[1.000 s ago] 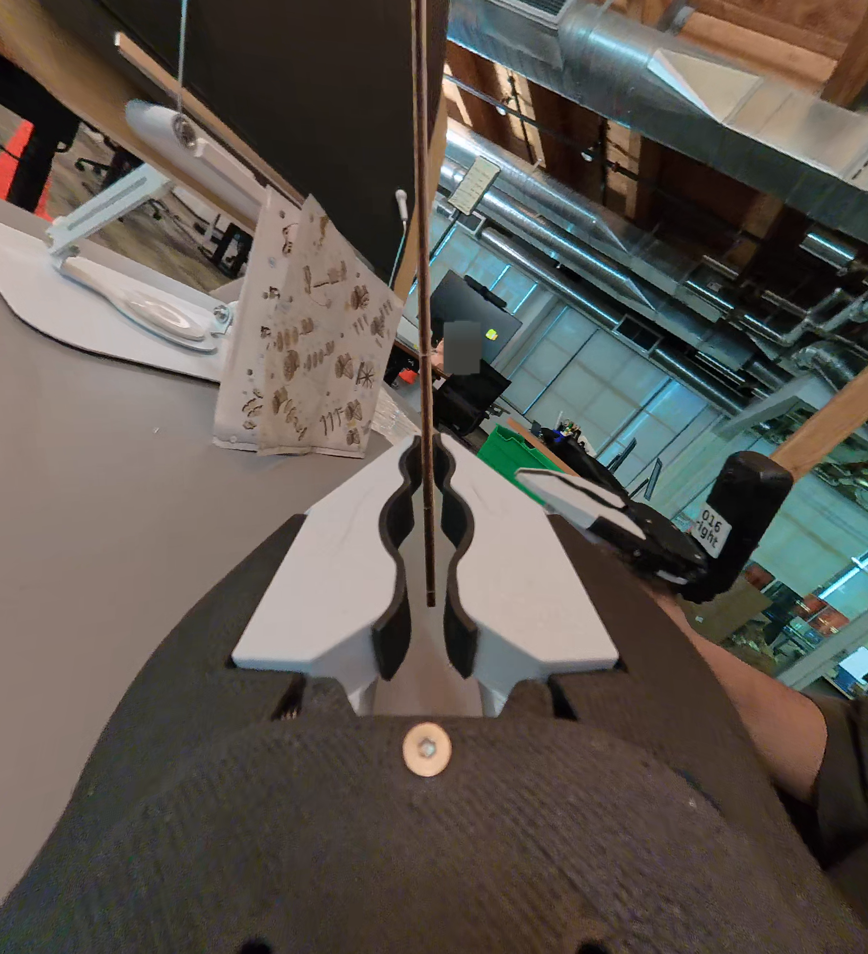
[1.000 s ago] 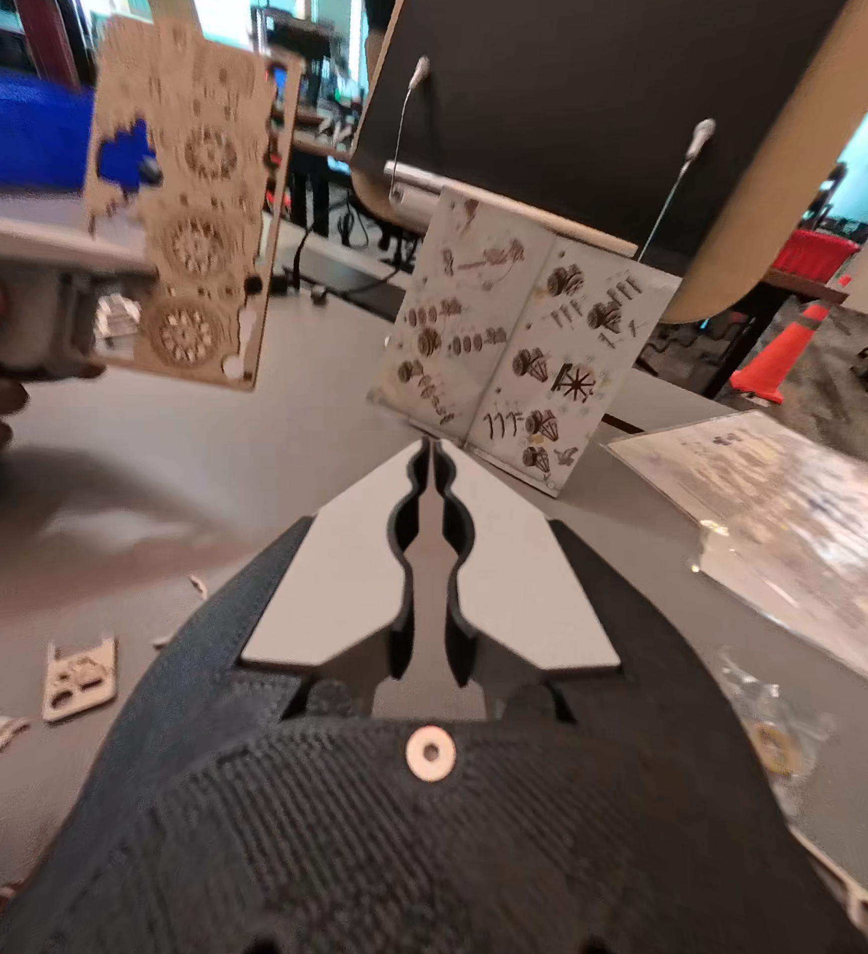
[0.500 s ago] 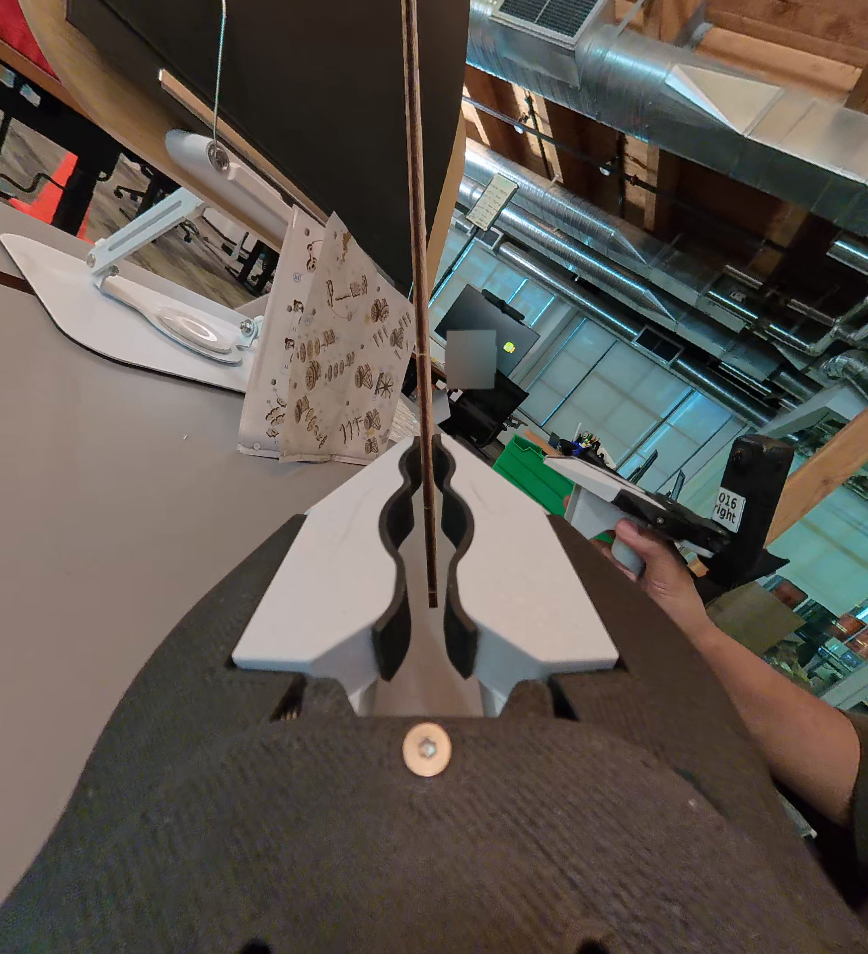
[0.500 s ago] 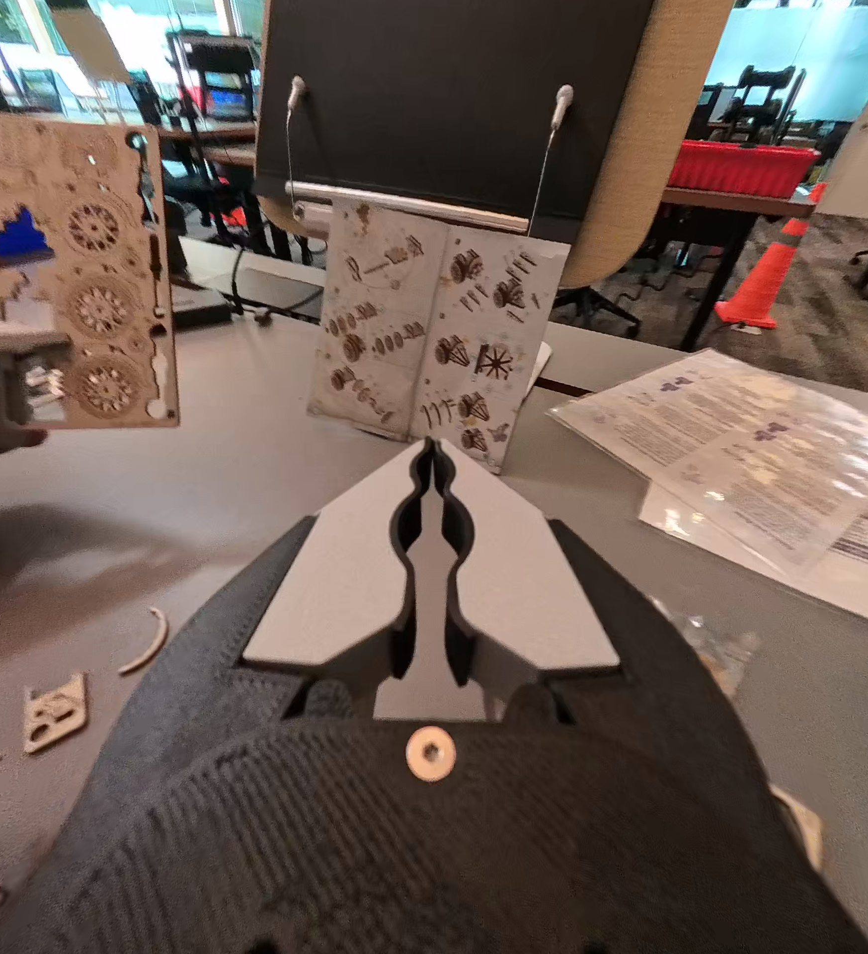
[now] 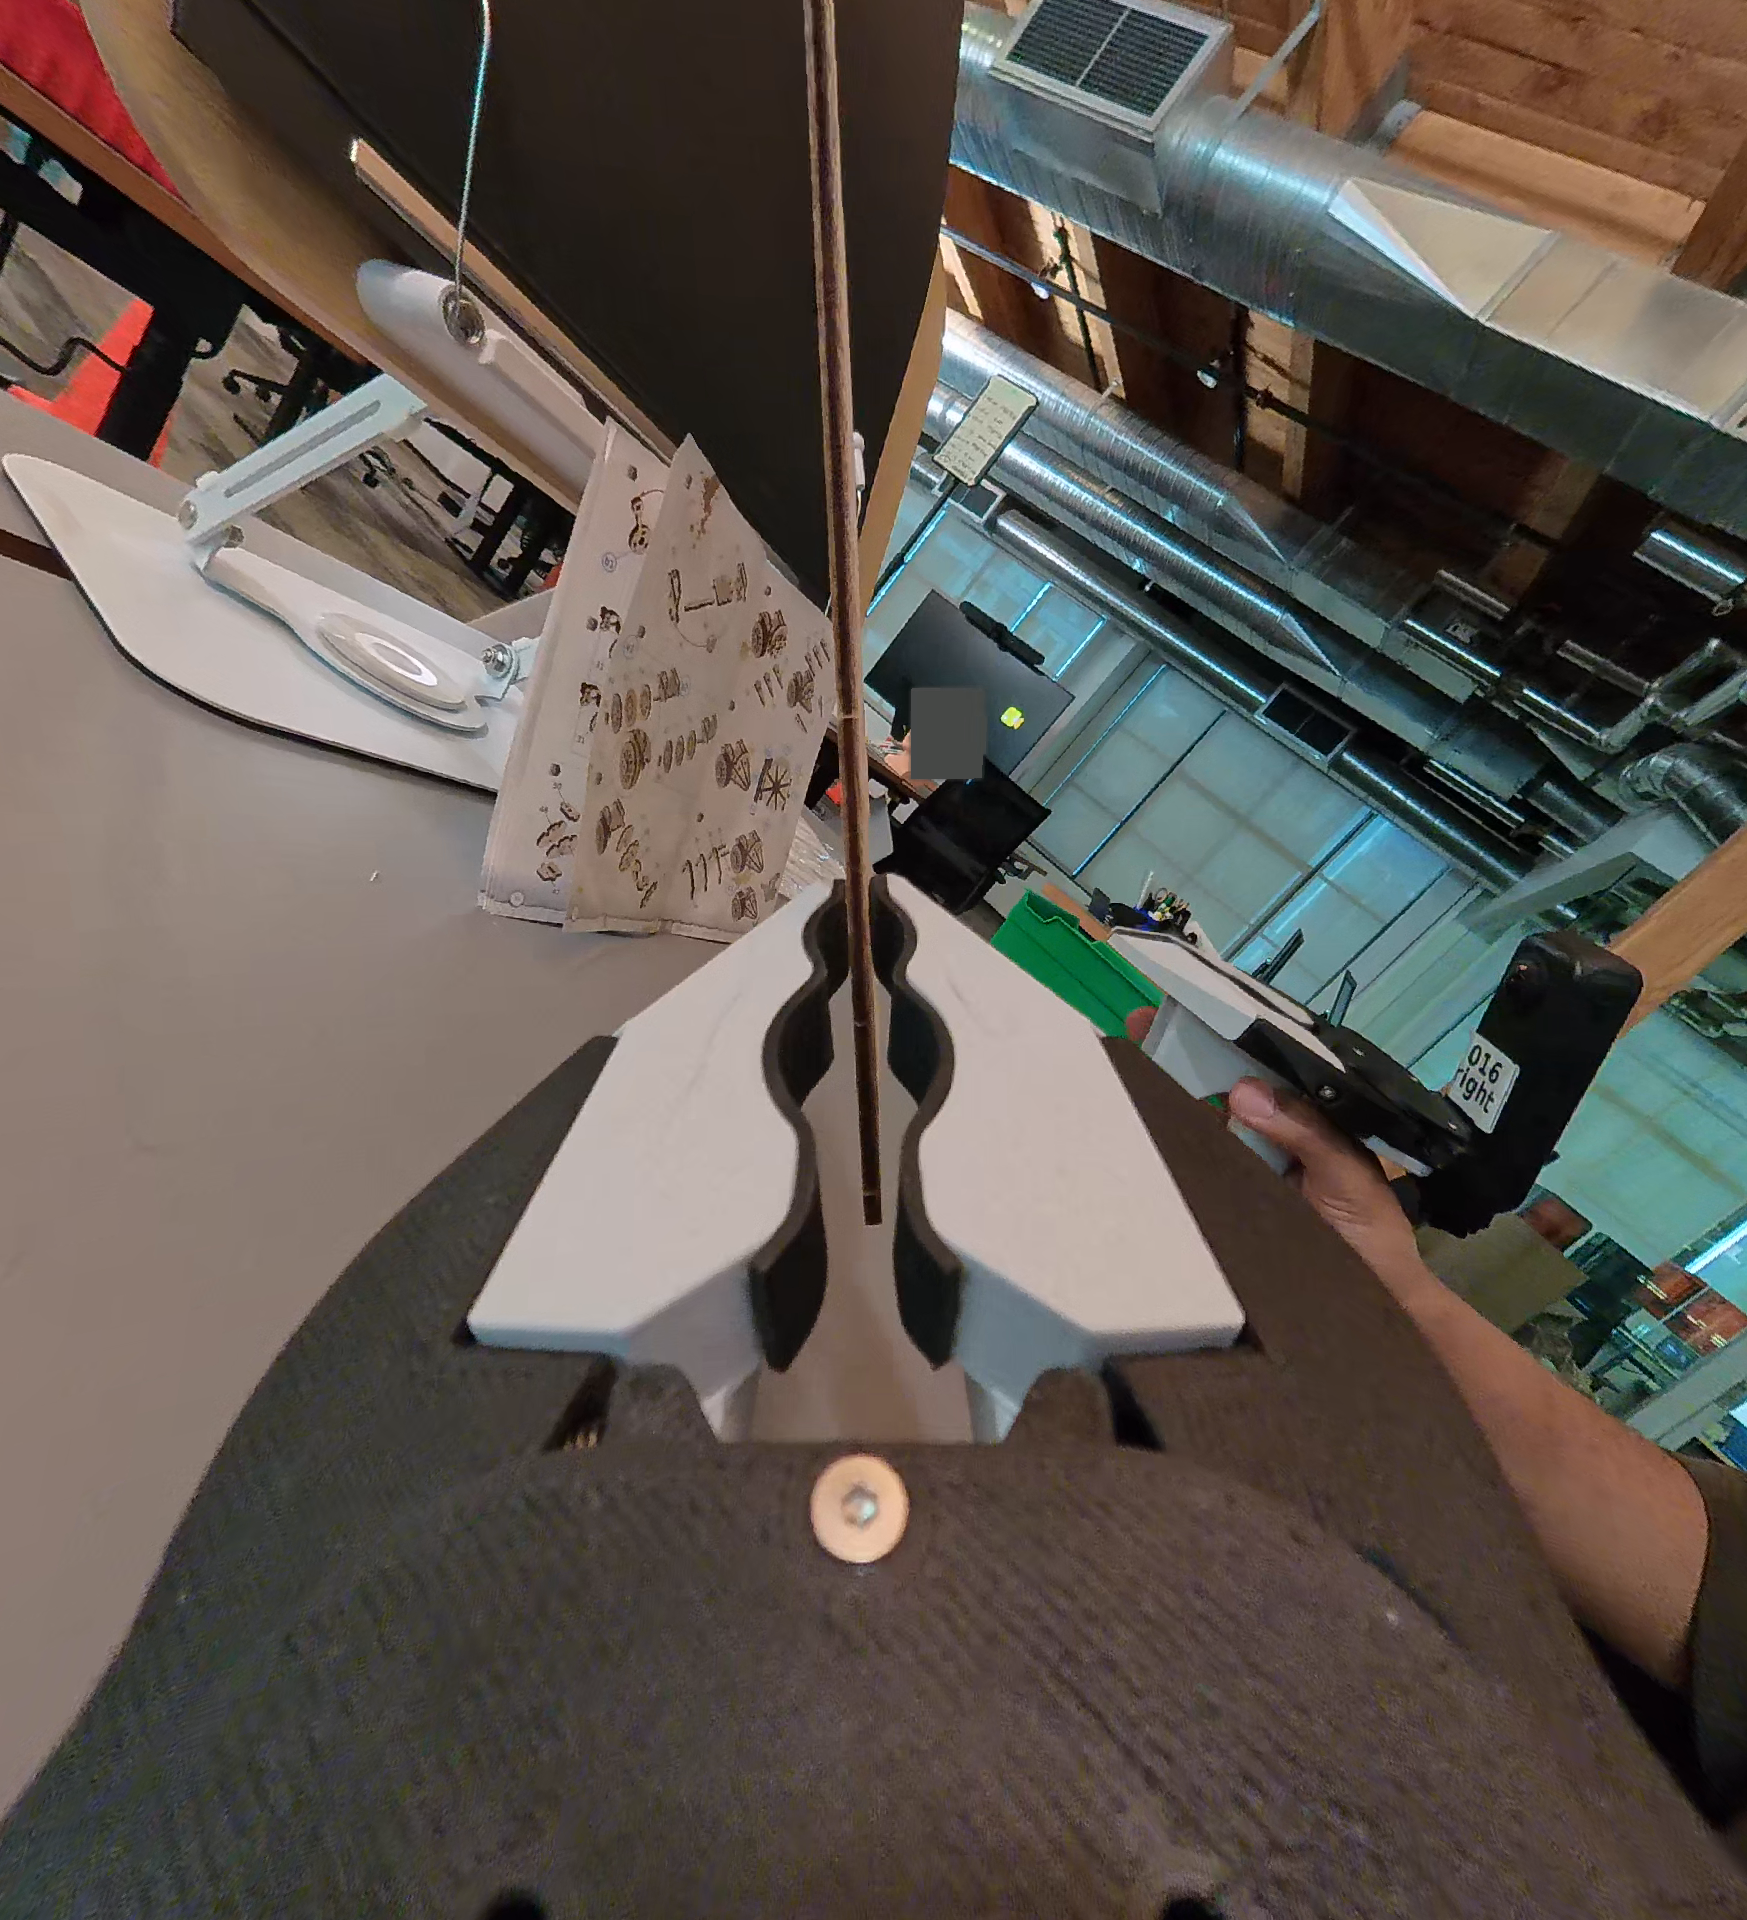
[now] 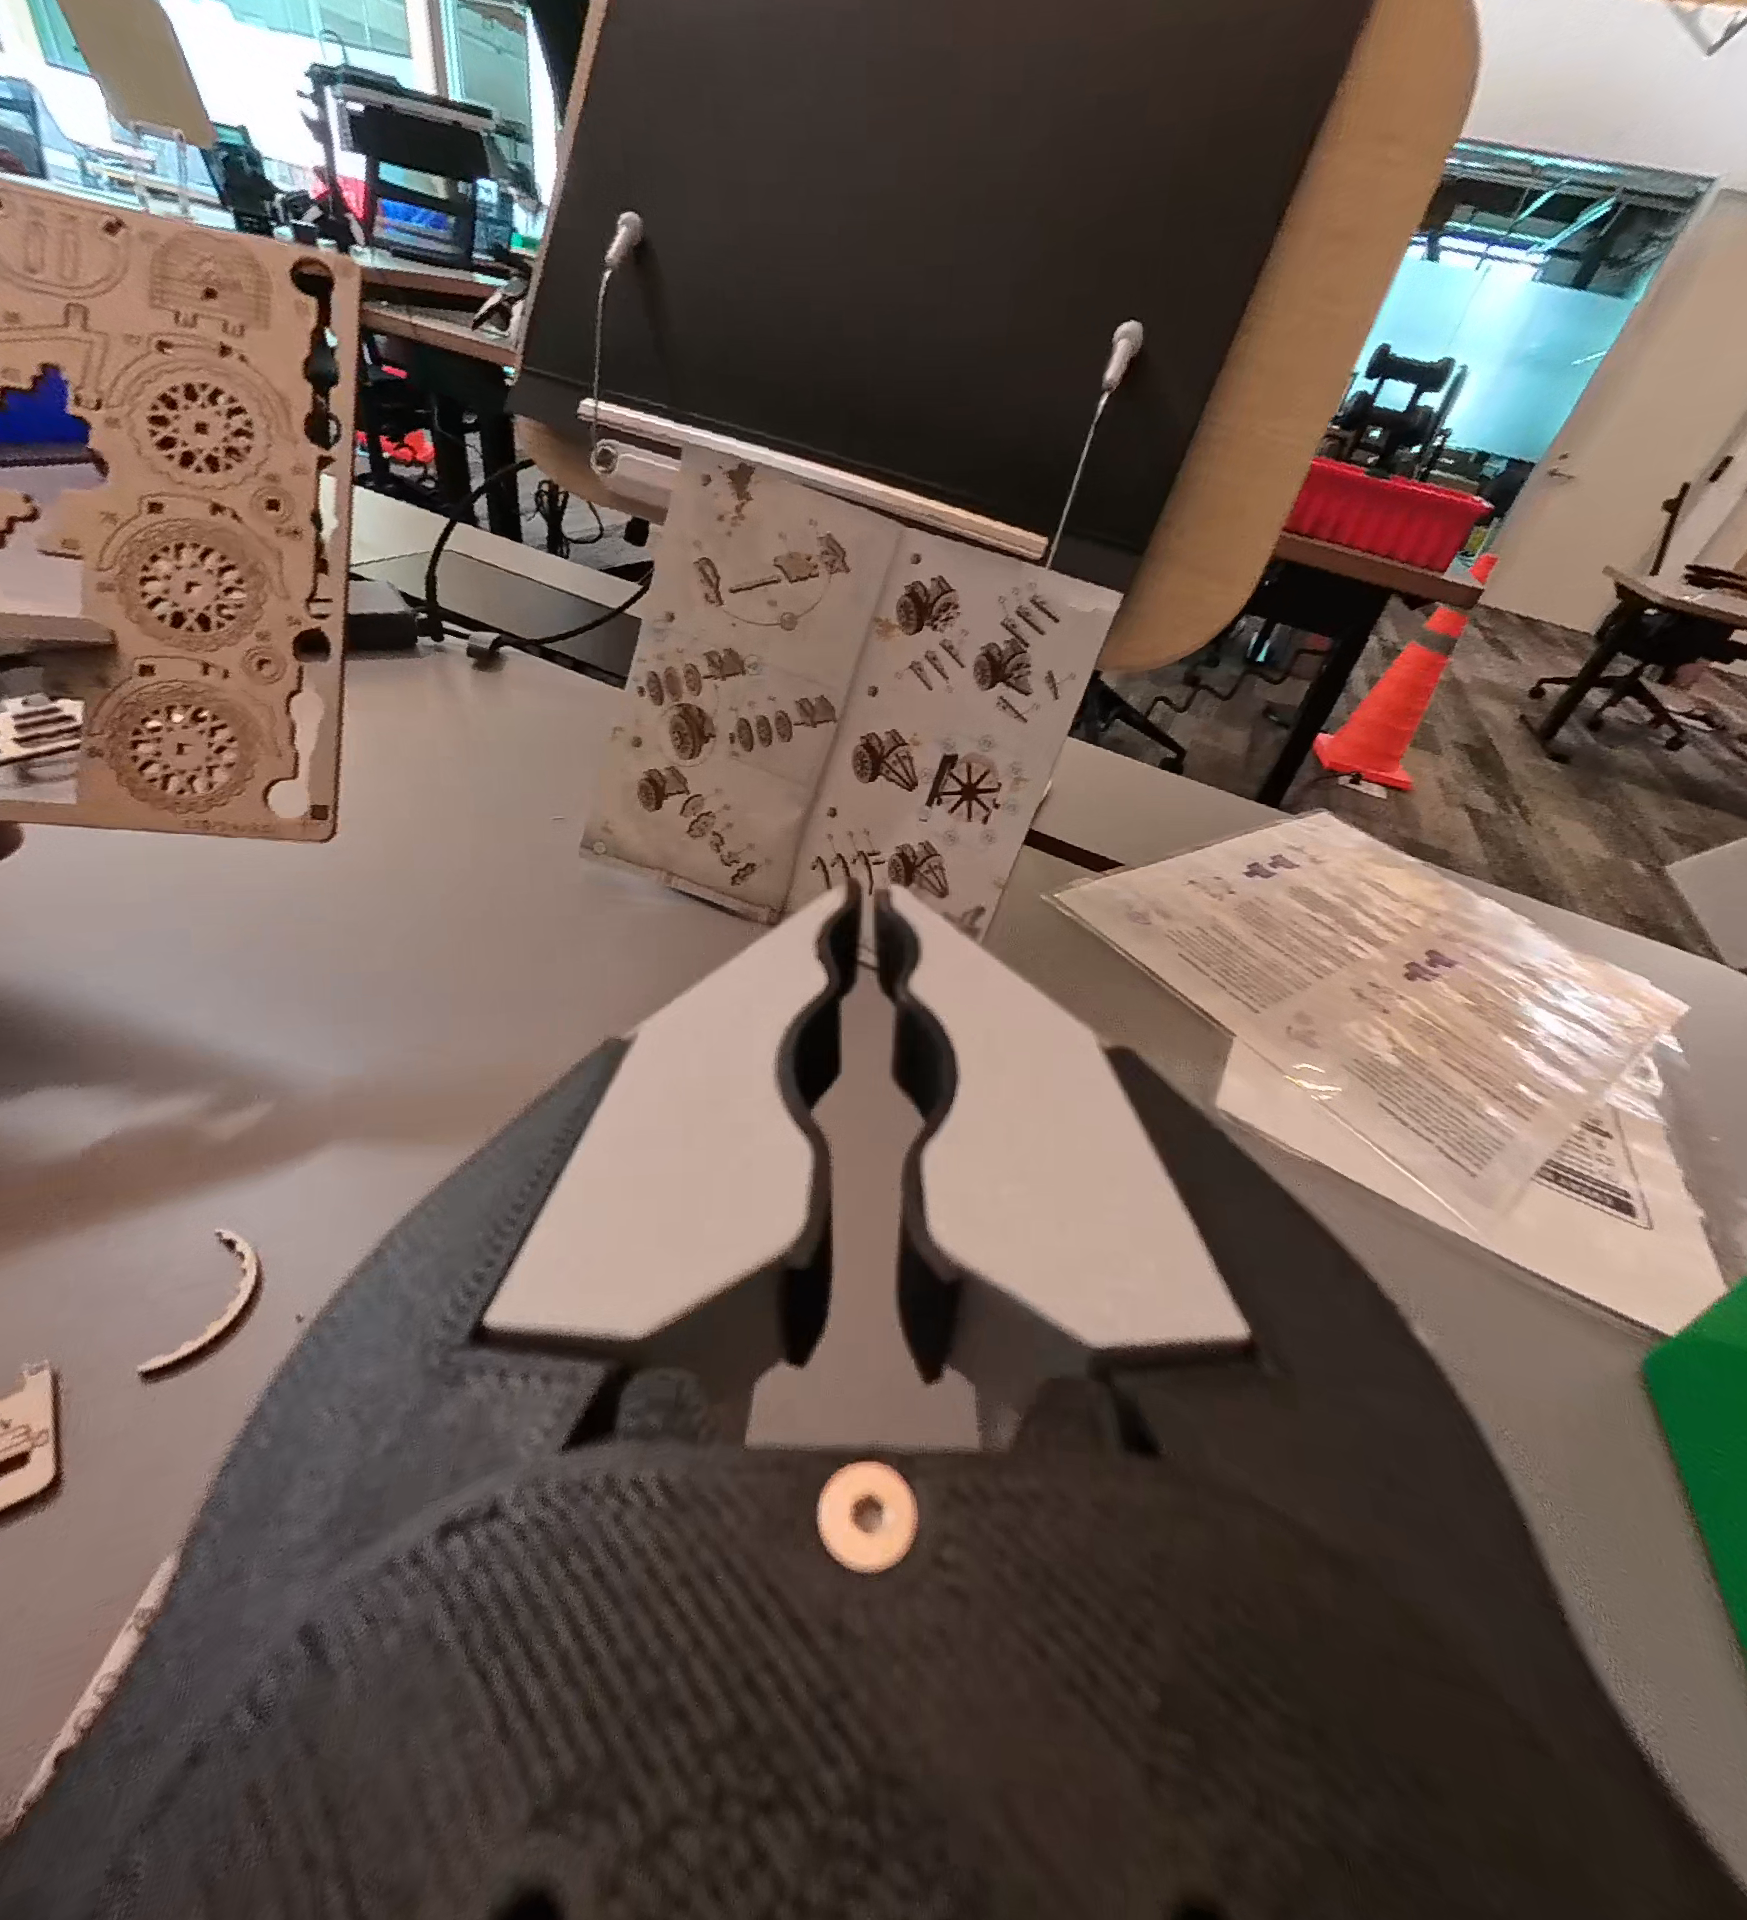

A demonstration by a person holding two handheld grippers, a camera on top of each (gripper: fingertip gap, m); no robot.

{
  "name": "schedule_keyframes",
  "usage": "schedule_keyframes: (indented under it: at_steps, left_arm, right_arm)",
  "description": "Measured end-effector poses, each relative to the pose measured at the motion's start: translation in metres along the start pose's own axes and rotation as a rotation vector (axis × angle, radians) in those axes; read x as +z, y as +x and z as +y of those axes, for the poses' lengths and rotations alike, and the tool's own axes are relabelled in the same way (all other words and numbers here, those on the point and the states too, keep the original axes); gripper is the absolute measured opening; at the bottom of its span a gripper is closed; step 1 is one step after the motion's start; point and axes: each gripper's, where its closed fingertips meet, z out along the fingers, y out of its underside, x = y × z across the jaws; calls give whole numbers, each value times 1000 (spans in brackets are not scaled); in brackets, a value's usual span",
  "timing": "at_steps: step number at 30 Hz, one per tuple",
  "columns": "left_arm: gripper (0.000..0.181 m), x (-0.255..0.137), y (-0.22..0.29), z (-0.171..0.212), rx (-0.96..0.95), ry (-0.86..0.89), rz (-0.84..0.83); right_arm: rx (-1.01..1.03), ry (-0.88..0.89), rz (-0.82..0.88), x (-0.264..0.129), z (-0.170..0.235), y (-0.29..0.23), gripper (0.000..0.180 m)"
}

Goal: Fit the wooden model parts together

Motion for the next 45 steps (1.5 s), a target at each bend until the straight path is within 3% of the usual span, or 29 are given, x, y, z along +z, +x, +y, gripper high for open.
schedule_keyframes:
  at_steps: [6,11,15,20,25,45]
  left_arm:
    - [1,0,1,1,-1,-5,5]
    - [1,3,-3,3,-6,-23,-18]
    - [1,5,-1,6,5,-36,-10]
    - [1,5,0,5,5,-34,-8]
    - [1,5,1,6,11,-39,-7]
    - [1,5,0,5,1,-31,-1]
  right_arm:
    - [-7,-38,-77,4,6,-18,1]
    - [-38,-234,-112,11,32,-39,16]
    - [-31,-231,-223,7,32,-60,47]
    - [-18,-243,-281,4,35,-64,68]
    - [89,-245,-334,3,34,-66,74]
    - [138,-226,-404,0,31,-78,73]
